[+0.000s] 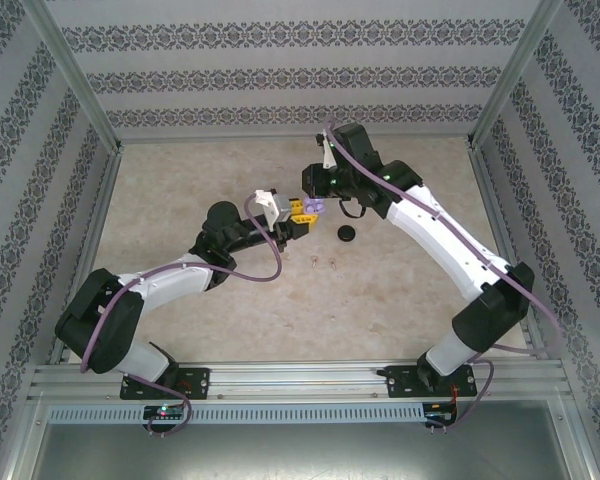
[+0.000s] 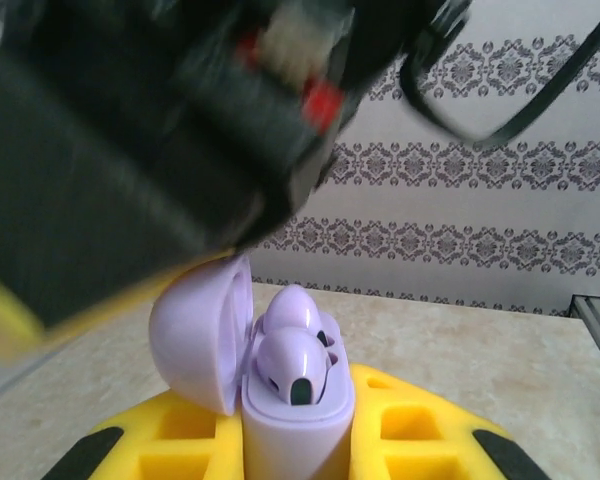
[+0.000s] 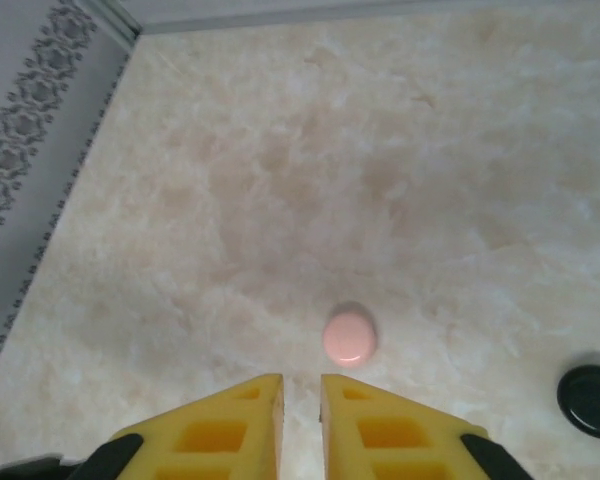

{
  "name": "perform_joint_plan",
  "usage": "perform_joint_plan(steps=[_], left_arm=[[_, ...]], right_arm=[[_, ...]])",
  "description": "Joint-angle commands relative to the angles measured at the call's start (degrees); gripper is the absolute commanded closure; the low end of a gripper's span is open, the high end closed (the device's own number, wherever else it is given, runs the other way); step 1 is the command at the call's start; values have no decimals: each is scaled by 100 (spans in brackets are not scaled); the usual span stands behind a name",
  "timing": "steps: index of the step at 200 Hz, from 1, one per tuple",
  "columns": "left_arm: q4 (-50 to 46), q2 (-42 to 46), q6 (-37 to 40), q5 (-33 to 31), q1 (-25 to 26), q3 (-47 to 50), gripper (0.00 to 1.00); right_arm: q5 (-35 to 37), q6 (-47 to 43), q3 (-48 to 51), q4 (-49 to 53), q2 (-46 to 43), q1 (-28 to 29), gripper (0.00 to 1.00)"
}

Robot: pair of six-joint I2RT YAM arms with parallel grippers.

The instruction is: Insert wireless bluetooth earbuds into charging case

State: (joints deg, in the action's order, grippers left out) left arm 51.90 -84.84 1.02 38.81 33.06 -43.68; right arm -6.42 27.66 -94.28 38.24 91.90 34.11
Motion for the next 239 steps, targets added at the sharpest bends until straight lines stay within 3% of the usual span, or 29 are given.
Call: perform_joint_plan(steps=[1, 57, 90, 109, 152, 178, 213, 239], left_arm=[[40, -109, 22, 58, 104, -215, 100], [135, -359, -163, -104, 109, -390, 100], [-11, -613, -417, -199, 105, -626, 100], [-874, -914, -746, -361, 120, -1111, 100], [-2449, -2446, -2482, -349, 387, -2794, 100], [-3041, -3560, -3292, -330, 713, -3884, 100], [-4372, -4748, -3506, -264, 1165, -5414, 100], [-4878, -5261, -3769, -439, 1308, -6032, 100]], right_arm=[[-441, -165, -80, 462, -74, 6, 84], [-243, 304, 1468, 296, -1552, 40, 84], [634, 816, 1959, 144, -2241, -567, 74], [1060, 1139, 2455, 46, -2739, -1155, 63], [844, 1346, 3590, -45, -3497, -2227, 50], [801, 1430, 3978, -40, -3834, -2458, 41], [728, 1409, 4119, 56, -4054, -2591, 37], [667, 1393, 4151, 96, -4147, -2603, 36]])
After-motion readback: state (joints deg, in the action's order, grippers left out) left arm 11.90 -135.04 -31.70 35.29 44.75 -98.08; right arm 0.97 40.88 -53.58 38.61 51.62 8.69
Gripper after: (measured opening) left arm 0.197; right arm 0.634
